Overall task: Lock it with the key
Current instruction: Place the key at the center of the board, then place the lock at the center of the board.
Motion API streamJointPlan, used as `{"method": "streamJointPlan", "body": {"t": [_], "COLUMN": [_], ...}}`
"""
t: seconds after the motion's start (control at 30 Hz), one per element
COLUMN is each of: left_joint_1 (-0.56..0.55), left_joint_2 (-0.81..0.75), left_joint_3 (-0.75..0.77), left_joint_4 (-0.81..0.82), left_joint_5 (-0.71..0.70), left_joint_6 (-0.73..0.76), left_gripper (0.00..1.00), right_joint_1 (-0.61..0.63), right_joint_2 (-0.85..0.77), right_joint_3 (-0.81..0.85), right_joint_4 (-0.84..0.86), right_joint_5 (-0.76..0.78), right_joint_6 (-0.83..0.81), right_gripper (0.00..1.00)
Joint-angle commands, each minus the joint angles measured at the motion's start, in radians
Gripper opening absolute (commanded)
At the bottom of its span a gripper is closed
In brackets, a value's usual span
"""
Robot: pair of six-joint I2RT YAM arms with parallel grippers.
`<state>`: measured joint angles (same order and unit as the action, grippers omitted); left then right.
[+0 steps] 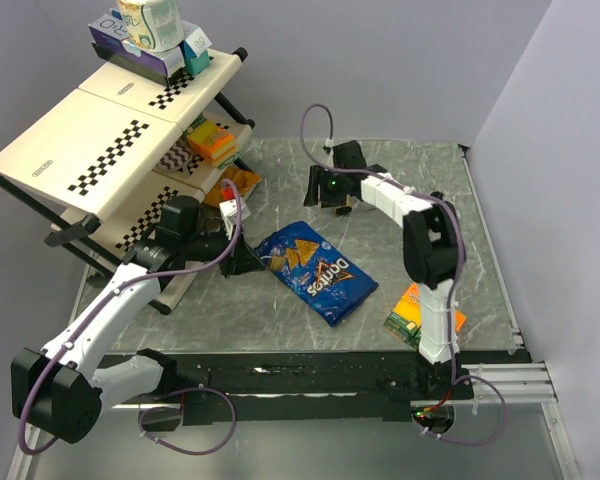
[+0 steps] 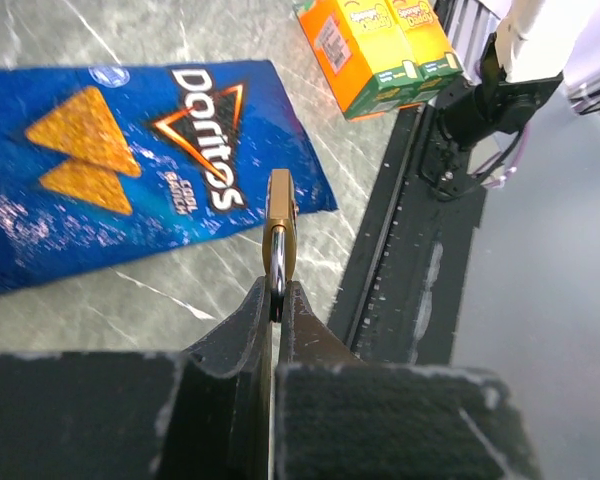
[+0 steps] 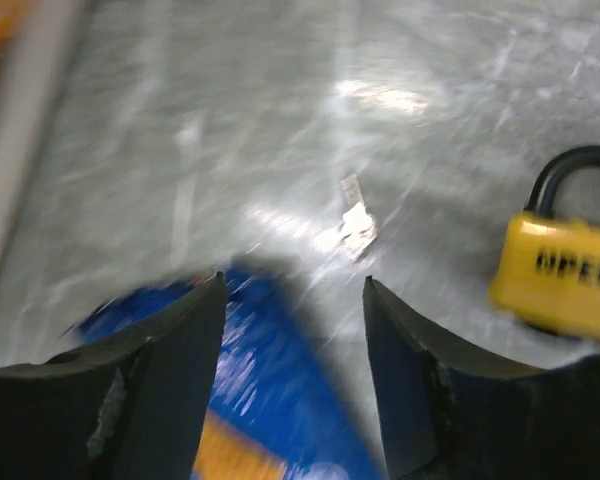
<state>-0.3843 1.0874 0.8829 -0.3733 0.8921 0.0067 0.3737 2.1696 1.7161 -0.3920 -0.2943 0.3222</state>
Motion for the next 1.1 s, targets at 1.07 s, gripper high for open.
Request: {"method": "streamJointPlan", "body": {"t": [1.07], "left_joint_1": [0.007], "left_joint_2": [0.109], "left_joint_3": [0.186], "left_joint_4": [-0.323], "left_joint_5": [0.169], "left_joint_6": [-0.218], "left_gripper": [0.01], "right_joint_1": [0.646], "right_joint_2": [-0.918], "right_joint_3": [-0.624], "right_joint_4": [0.194], "right_joint_5": [0.086], "right_joint_6": [-0.847], "right_gripper": [0.92]}}
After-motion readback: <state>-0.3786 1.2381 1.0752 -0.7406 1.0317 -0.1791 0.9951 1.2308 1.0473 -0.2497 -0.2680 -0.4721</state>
